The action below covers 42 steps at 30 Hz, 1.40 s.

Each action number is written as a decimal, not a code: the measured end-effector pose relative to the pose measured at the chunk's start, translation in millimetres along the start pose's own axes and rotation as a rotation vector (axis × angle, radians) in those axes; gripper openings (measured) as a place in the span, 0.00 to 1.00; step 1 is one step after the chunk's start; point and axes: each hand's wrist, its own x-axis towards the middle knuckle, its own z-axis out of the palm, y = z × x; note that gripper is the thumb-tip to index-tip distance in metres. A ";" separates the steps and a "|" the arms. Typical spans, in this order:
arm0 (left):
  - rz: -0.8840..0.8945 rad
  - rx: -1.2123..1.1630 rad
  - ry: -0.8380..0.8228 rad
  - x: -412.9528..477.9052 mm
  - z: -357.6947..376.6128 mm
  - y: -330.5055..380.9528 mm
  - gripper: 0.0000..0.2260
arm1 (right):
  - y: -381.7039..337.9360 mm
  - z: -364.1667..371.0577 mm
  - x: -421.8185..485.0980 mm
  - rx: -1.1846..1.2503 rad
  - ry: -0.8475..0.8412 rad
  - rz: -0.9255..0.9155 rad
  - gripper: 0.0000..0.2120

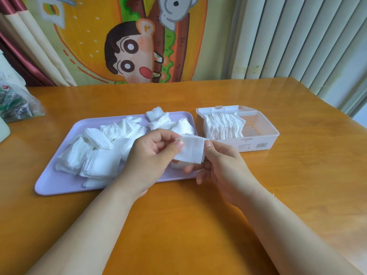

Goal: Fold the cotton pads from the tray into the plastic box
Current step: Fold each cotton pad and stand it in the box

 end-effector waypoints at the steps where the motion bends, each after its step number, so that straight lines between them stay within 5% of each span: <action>1: -0.002 0.021 0.006 -0.5 1.4 -1.1 0.02 | -0.6 0.5 -0.3 -0.010 -0.021 0.003 0.19; 23: 0.042 0.165 0.058 -0.9 2.8 -3.2 0.03 | -3.0 -0.7 -2.6 -0.043 -0.054 0.007 0.16; 28: -0.043 0.205 0.050 -0.1 1.4 -2.4 0.12 | 2.8 0.7 -1.2 -0.128 -0.003 -0.052 0.10; 32: -0.097 0.134 -0.039 -1.0 -1.4 -0.8 0.03 | -0.5 0.6 -1.2 -0.100 -0.002 -0.008 0.10; 36: -0.011 0.147 -0.061 -2.6 2.6 -2.1 0.04 | -2.0 3.4 -3.7 -0.177 0.015 -0.060 0.10; 42: 0.154 0.698 0.021 4.1 -0.5 -16.5 0.07 | 2.2 1.5 -0.6 -0.274 0.265 -0.069 0.13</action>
